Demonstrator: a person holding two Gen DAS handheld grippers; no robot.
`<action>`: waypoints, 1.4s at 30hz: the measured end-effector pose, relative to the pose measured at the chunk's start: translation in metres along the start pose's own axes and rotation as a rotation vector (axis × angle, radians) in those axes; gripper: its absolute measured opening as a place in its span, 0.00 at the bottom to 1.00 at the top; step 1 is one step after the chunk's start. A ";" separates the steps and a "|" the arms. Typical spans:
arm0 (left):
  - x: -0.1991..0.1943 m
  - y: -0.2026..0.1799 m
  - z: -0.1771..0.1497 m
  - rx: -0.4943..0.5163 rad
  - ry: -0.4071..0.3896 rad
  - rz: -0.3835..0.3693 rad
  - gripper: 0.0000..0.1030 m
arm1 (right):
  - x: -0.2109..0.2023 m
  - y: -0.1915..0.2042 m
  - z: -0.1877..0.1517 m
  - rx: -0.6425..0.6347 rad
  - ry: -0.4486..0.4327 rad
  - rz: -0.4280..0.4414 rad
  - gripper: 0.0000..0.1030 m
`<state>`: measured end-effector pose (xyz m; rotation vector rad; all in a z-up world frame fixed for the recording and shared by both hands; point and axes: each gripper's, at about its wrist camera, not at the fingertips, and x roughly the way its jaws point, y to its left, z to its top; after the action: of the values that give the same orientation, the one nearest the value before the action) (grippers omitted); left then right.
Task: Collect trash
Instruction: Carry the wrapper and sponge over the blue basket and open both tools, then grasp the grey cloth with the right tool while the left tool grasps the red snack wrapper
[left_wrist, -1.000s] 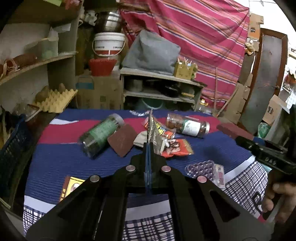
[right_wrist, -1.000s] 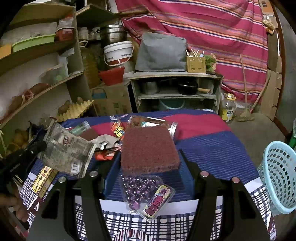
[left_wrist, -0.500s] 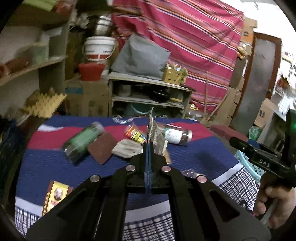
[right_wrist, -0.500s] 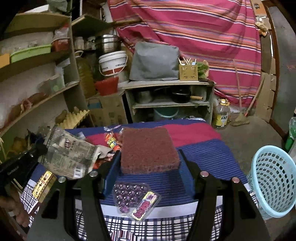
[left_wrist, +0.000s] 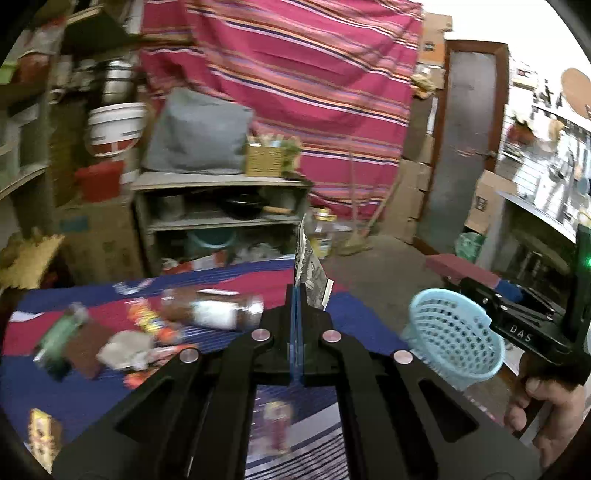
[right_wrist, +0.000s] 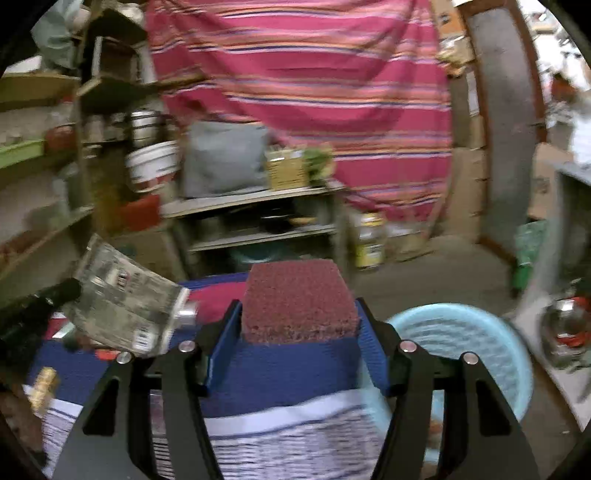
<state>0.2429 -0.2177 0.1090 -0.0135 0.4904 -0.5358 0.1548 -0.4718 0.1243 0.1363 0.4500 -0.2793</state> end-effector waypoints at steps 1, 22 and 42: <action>0.005 -0.010 0.001 0.005 0.003 -0.016 0.00 | -0.002 -0.011 0.000 0.006 -0.004 -0.032 0.58; 0.140 -0.180 -0.040 0.047 0.209 -0.263 0.24 | 0.011 -0.134 -0.025 0.184 0.087 -0.235 0.65; 0.013 0.002 -0.038 -0.046 0.074 0.092 0.73 | 0.005 -0.030 -0.002 0.114 0.021 -0.011 0.69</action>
<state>0.2365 -0.2181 0.0691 -0.0150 0.5723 -0.4358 0.1493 -0.5009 0.1178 0.2486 0.4560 -0.3152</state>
